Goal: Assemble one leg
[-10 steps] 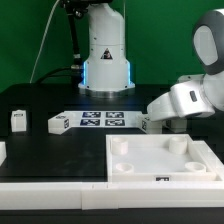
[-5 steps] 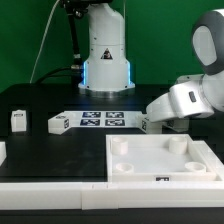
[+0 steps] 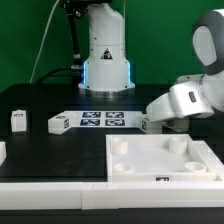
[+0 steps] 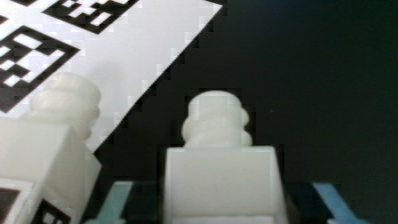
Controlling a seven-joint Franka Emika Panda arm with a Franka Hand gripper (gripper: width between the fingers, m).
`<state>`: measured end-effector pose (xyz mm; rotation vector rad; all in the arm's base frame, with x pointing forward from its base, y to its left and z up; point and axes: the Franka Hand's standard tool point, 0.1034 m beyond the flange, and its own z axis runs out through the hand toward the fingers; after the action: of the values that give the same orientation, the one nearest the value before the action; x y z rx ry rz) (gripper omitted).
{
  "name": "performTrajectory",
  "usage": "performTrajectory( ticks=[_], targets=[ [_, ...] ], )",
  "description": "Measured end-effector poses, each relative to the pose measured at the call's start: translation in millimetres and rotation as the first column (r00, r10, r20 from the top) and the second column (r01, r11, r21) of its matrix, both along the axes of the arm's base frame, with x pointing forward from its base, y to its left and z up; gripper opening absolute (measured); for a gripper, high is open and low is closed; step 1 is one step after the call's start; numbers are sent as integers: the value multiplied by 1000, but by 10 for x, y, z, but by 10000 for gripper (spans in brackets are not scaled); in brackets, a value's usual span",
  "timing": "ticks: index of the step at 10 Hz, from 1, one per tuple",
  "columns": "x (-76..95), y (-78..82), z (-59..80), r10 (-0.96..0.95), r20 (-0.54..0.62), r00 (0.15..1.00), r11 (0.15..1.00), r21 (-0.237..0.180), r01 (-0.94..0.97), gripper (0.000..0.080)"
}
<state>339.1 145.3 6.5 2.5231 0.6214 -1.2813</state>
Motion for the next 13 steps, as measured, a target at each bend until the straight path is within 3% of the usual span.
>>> performTrajectory(
  ticks=[1, 4, 6, 7, 8, 11, 13],
  targets=[
    [2, -16, 50, 8, -19, 1000, 1000, 4, -8, 289],
    [164, -132, 615, 9, -47, 999, 1000, -5, -9, 290],
    [294, -207, 820, -2, -15, 1000, 1000, 13, 2, 290],
    [259, -203, 796, 2, -10, 1000, 1000, 16, -2, 290],
    [333, -163, 713, 2, 56, 998, 999, 53, -5, 290],
    [438, -176, 757, -38, 398, 917, 977, 208, -50, 290],
    [537, -318, 908, -99, 529, 843, 968, 249, -43, 290]
  ],
)
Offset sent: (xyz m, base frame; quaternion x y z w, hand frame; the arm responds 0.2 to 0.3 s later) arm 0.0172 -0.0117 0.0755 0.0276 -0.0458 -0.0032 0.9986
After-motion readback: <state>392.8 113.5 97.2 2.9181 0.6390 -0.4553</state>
